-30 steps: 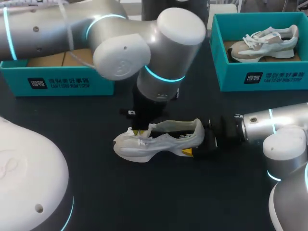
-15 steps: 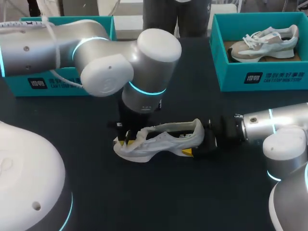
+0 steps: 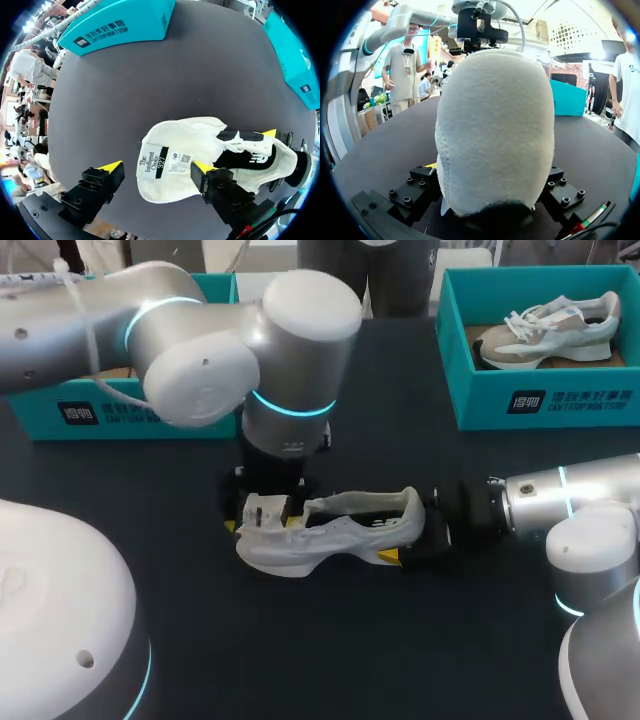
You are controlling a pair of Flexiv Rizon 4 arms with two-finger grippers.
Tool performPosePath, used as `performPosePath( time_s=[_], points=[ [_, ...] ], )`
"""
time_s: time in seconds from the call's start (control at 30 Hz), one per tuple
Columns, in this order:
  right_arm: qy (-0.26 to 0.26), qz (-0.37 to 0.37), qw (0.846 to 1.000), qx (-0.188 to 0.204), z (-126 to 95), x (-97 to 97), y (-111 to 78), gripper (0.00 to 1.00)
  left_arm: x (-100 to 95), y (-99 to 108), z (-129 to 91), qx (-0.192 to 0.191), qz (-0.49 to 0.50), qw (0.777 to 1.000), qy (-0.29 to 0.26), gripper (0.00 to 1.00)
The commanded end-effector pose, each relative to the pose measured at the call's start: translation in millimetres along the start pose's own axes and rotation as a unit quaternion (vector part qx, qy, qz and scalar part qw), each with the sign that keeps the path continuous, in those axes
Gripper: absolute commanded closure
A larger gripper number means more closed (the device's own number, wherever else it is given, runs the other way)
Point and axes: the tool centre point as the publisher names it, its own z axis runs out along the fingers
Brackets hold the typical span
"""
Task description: Take the shoe out of the shoebox, open the shoe tongue, remove and reinsert the insole, then place the shoe into the shoebox
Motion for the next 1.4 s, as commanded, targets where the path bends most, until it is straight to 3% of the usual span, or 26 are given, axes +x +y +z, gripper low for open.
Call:
performPosePath(
  time_s=[0.03, 0.23, 0.4, 0.53, 0.73, 0.77, 0.8, 0.83, 0.97, 1.4],
  points=[
    [-0.002, 0.0, 1.0, 0.001, 5, -1.7, -3.2, 1.0, -17.0, 3, -30, 0.004, 0.018, 0.999, 0.045, 0.0],
    [-0.002, 0.0, 1.0, 0.001, 5, -1.7, -3.2, 1.0, -2.1, 0, -72, 0.038, 0.1, 0.99, 0.089, 0.0],
    [-0.002, 0.0, 1.0, 0.001, 5, -1.7, -3.2, 1.0, 16.5, -3, -102, 0.067, 0.243, 0.96, 0.123, 0.0],
    [-0.002, 0.0, 1.0, 0.001, 5, -1.7, -3.2, 1.0, 28.5, -7, -122, 0.074, 0.362, 0.92, 0.134, 0.0],
    [-0.002, 0.0, 1.0, 0.001, 5, -1.7, -3.2, 1.0, 40.3, -5, -138, 0.019, 0.546, 0.831, 0.107, 0.0],
    [-0.002, 0.0, 1.0, 0.001, 5, -1.7, -3.2, 1.0, 41.9, -3, -138, 0.019, 0.567, 0.817, 0.105, 0.26],
    [-0.002, 0.0, 1.0, 0.001, 5, -1.7, -3.2, 1.0, 43.4, 0, -138, 0.003, 0.6, 0.794, 0.099, 0.72],
    [-0.002, 0.0, 1.0, 0.001, 5, -1.7, -3.2, 1.0, 43.9, 3, -138, -0.005, 0.626, 0.773, 0.101, 1.0],
    [-0.002, 0.0, 1.0, 0.001, 5, -1.7, -3.2, 1.0, 42.5, 15, -140, -0.051, 0.711, 0.697, 0.08, 1.0],
    [-0.002, 0.0, 1.0, 0.001, 5, -1.7, -3.2, 1.0, 42.5, 17, -142, -0.058, 0.712, 0.695, 0.082, 1.0]
  ],
)
